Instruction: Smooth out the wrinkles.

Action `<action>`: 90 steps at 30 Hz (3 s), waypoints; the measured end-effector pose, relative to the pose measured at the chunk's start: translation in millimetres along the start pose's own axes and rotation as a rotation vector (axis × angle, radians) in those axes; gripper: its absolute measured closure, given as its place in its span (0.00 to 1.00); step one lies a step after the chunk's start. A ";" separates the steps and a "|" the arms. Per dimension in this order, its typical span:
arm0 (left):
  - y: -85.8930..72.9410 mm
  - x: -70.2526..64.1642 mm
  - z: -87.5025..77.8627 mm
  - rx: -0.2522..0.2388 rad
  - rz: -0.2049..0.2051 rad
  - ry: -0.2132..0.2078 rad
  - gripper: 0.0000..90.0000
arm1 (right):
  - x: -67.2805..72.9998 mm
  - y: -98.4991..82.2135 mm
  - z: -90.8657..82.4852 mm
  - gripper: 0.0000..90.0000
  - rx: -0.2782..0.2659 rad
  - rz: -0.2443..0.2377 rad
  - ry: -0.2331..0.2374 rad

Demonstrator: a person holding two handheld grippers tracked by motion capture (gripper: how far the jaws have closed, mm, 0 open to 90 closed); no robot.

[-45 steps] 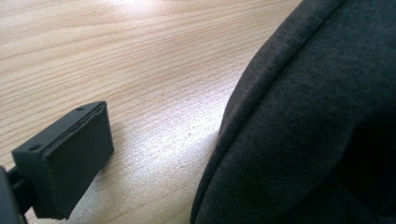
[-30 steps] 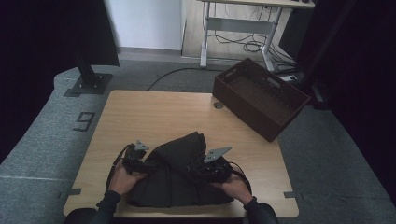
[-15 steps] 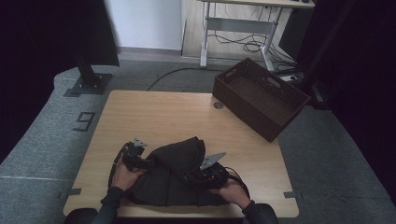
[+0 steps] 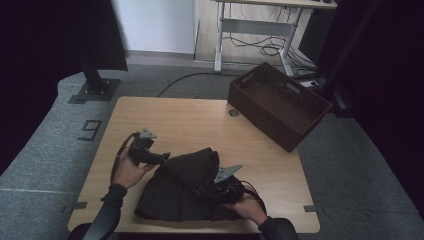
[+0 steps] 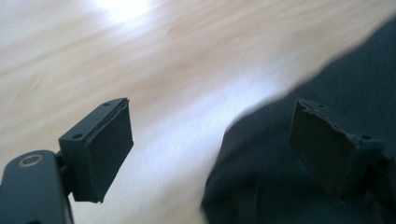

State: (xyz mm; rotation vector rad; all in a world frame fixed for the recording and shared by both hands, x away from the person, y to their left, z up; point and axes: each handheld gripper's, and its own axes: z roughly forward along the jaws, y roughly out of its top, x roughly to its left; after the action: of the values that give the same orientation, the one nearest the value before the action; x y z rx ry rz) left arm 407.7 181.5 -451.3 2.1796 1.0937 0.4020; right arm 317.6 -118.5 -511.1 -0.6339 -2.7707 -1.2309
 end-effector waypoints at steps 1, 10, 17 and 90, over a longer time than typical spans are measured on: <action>8.9 -2.4 6.2 0.002 0.008 -0.001 0.15 | 0.0 -0.7 -0.3 0.87 -0.004 0.002 0.001; 46.6 -16.1 56.0 0.125 0.091 -0.026 0.16 | -0.4 -6.8 -3.0 0.86 -0.026 0.003 0.007; 31.1 -26.8 44.0 0.101 0.127 -0.119 0.16 | -1.4 -9.7 -4.9 0.83 -0.025 -0.005 0.015; -92.1 2.5 -6.9 -0.031 -0.045 -0.017 0.05 | -57.5 7.2 -23.6 0.21 -0.052 0.192 -0.323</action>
State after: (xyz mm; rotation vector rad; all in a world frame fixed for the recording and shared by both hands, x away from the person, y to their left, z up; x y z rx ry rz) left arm 350.8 226.3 -508.5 2.1236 1.1180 0.3778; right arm 370.1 -151.2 -501.5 -1.1691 -2.8399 -1.2616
